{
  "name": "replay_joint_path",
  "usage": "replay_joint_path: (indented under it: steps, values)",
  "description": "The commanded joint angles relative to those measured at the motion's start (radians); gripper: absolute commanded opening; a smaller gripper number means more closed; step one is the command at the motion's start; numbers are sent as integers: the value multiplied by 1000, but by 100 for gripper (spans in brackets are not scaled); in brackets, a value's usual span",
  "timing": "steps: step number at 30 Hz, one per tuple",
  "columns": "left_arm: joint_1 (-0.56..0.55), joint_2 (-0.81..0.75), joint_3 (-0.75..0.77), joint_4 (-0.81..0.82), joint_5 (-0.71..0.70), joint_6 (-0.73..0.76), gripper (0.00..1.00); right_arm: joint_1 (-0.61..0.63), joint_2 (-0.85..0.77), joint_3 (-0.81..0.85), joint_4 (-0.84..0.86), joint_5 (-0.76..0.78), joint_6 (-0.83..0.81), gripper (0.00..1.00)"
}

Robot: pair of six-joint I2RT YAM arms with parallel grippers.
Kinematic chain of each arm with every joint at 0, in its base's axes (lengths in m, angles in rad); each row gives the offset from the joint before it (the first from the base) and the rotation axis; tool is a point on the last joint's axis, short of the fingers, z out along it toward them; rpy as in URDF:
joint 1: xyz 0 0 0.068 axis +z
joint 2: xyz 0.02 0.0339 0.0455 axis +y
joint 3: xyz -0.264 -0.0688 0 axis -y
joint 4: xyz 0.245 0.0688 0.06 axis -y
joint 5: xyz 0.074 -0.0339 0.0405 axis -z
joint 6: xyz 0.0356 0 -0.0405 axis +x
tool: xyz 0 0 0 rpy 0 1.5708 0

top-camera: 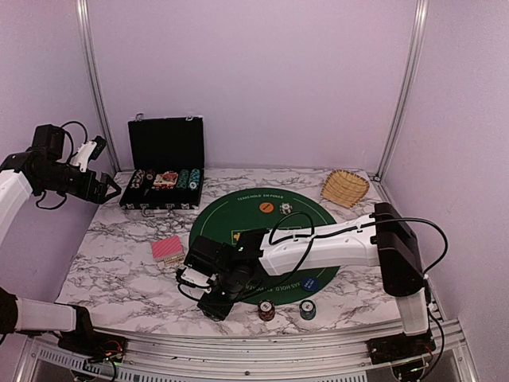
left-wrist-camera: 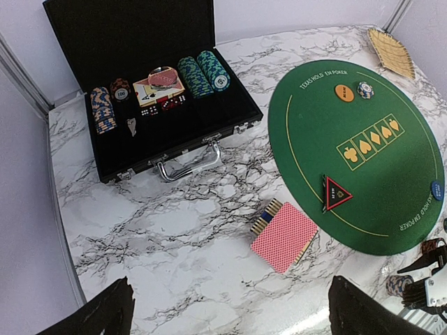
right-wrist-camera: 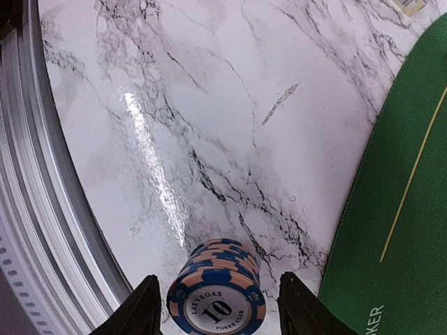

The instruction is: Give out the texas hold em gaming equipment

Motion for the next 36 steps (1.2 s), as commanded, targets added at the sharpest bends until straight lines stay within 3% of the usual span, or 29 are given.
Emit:
replay_joint_path:
  steps: [1, 27, 33, 36]
  values:
    - [4, -9, 19, -24, 0, 2, 99, 5, 18, 21, 10, -22, -14, 55]
    - [4, -2, 28, -24, 8, 7, 99, 4, 23, 5, -17, -24, -35, 52]
    - [4, -8, 27, -24, 6, 8, 99, 1, 15, 14, -18, -14, -32, 41]
    - [4, -12, 27, -24, 3, 12, 99, 1, 18, 9, -15, -15, -29, 40]
